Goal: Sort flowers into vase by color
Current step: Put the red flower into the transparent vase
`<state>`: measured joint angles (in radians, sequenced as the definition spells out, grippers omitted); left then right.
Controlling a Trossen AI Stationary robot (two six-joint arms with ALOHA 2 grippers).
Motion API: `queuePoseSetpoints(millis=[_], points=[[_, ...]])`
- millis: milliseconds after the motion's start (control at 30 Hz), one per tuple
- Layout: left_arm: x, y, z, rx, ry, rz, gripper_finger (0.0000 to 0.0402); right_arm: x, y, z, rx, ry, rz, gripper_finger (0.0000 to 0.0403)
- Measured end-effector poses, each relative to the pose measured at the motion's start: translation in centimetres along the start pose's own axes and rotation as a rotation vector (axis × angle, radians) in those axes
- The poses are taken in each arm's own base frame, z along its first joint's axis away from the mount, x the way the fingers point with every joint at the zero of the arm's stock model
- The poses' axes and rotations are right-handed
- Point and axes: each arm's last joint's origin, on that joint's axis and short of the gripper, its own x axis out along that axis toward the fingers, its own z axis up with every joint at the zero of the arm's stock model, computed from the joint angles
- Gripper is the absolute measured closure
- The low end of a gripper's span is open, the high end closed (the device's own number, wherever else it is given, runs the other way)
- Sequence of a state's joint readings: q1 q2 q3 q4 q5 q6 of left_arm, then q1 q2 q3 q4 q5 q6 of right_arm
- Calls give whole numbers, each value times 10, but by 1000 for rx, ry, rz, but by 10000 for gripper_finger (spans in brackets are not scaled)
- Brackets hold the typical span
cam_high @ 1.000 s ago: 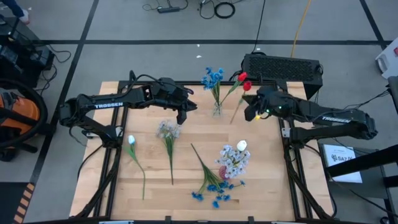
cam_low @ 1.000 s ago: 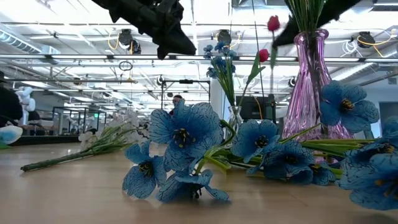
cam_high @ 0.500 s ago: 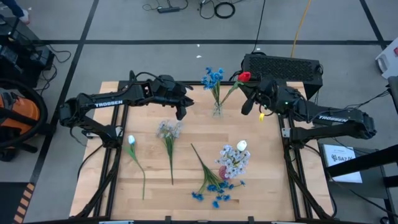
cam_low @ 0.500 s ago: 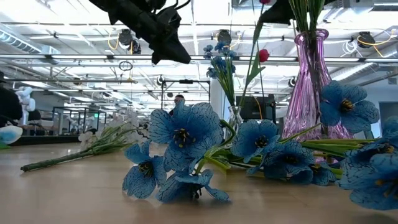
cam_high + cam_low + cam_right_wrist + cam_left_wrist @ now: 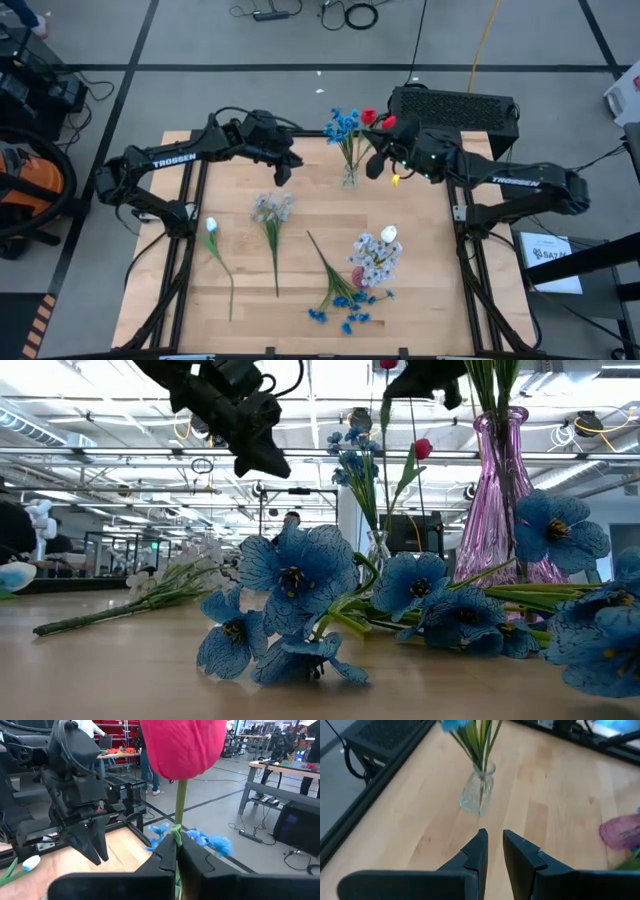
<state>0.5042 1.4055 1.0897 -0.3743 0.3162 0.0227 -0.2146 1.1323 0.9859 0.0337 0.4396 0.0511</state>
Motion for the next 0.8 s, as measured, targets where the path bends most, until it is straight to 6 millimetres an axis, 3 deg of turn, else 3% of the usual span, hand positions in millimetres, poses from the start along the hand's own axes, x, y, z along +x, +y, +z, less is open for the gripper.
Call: queuePoseSetpoints(millis=[300,633,800], points=[[-4,12,-4,4,25,-15,336,4,5,17,37,-24,9,402],[-6,15,-4,21,22,-14,336,3,4,9,48,76,-4,403],[-6,15,-4,20,22,-13,336,-4,1,25,40,105,-7,403]])
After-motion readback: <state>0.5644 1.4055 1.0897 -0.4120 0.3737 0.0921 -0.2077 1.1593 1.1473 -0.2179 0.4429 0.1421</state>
